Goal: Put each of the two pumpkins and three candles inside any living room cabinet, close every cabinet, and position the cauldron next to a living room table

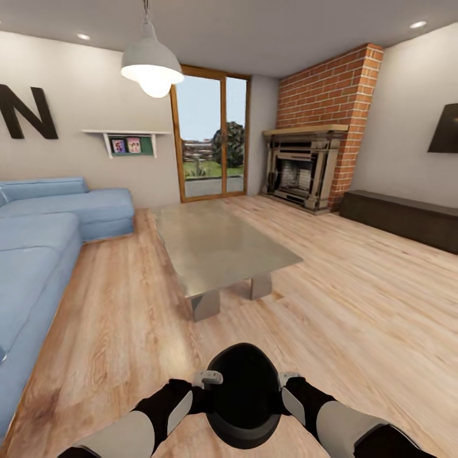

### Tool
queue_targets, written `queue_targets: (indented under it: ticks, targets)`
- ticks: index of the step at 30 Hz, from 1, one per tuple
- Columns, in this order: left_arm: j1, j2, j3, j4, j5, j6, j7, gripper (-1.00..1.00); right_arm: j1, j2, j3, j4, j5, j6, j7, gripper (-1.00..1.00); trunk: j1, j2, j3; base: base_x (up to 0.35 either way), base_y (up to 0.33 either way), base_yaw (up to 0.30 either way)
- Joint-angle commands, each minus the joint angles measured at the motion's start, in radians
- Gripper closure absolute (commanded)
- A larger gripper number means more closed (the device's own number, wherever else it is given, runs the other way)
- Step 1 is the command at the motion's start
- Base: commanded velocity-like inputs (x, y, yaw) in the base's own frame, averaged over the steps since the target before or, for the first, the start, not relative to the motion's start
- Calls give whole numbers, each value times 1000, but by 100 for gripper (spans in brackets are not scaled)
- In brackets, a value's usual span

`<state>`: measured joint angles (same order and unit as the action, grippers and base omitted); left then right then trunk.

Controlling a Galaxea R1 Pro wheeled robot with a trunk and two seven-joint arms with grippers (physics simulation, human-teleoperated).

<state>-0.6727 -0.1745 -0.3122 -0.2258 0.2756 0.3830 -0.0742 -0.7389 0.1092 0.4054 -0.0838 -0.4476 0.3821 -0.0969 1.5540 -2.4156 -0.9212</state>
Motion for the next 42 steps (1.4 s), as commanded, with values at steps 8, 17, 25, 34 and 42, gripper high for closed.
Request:
queue_targets:
  ticks: [8,17,25,34,42]
  targets:
    - [-1,0,7,3,-24,2,5,100,-1,0,-7,-10,-13,-5,-4,100,0,-1,-1,200,-286,200]
    - [-1,0,7,4,-24,2,5,100,-1,0,-7,-10,-13,-5,-4,100,0,-1,-1,156,-306,272]
    - [-1,0,7,3,-24,2,5,100,-1,0,-7,-10,-13,-5,-4,100,0,-1,-1,83,-326,282]
    - [-1,0,7,4,-24,2,5,100,-1,0,-7,-10,-13,-5,-4,100,0,-1,-1,78,-328,282]
    - [-1,0,7,4,-24,2,5,100,0,0,-7,-10,-13,-5,-4,100,0,-1,-1,78,-327,283]
